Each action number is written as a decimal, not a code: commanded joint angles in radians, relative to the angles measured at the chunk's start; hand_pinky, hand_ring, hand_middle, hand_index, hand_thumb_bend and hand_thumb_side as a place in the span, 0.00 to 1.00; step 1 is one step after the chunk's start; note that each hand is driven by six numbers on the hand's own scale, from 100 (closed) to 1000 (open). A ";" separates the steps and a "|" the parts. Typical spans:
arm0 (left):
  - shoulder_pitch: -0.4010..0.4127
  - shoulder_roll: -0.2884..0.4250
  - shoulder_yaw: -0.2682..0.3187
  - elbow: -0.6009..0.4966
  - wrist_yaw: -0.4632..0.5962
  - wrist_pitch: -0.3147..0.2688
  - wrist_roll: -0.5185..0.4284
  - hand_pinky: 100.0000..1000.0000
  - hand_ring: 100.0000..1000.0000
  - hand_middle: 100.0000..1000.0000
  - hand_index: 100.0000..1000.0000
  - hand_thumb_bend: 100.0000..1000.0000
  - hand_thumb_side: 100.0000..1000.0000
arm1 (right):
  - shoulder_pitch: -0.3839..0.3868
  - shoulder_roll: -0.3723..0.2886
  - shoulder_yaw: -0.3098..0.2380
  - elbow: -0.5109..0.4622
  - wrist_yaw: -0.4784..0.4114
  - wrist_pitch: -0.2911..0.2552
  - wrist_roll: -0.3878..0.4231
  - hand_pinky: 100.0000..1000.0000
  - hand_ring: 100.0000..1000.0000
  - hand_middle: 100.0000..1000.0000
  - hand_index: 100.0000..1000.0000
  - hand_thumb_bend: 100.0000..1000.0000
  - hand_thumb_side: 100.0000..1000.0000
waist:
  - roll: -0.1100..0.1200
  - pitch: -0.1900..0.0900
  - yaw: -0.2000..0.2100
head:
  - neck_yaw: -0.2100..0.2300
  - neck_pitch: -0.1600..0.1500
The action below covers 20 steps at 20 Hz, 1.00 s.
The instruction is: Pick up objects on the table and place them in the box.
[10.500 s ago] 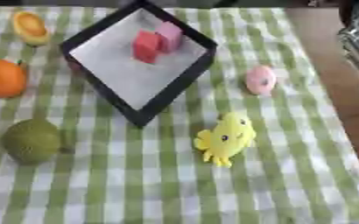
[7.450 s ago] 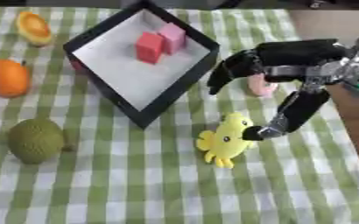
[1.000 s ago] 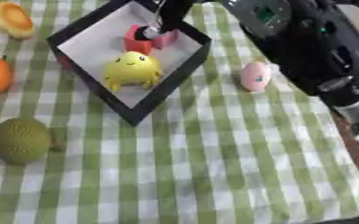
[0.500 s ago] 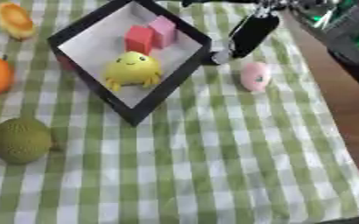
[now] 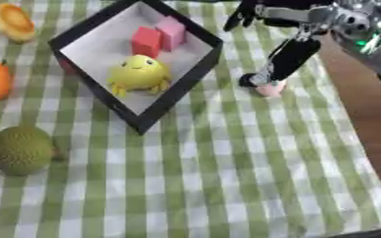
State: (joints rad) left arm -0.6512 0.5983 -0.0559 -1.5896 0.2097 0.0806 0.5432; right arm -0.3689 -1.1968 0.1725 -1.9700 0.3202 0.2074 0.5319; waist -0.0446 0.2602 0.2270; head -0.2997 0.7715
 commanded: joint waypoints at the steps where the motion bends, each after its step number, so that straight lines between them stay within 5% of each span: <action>1: -0.009 0.031 0.012 -0.009 0.000 0.002 0.003 0.77 0.83 0.78 0.79 0.71 0.67 | -0.006 -0.021 -0.018 0.035 0.029 0.021 -0.013 0.86 0.83 0.81 0.85 0.46 0.21 | 0.016 -0.006 0.001 | 0.001 -0.002; 12: -0.007 0.029 0.012 -0.011 0.004 0.004 0.006 0.77 0.83 0.79 0.79 0.71 0.67 | -0.009 0.018 -0.002 0.211 0.129 0.012 0.011 0.86 0.84 0.82 0.86 0.50 0.22 | 0.020 0.013 0.007 | 0.001 -0.002; 20: -0.008 0.031 0.013 -0.014 0.006 0.006 0.008 0.77 0.83 0.79 0.79 0.71 0.67 | 0.008 0.026 -0.009 0.256 0.098 -0.014 0.050 0.85 0.83 0.81 0.87 0.50 0.26 | 0.020 0.019 0.007 | 0.005 -0.002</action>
State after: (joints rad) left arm -0.6462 0.5980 -0.0558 -1.5901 0.2117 0.0865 0.5490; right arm -0.3541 -1.1476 0.1792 -1.7170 0.4259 0.1962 0.5745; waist -0.0389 0.2792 0.2342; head -0.2965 0.7715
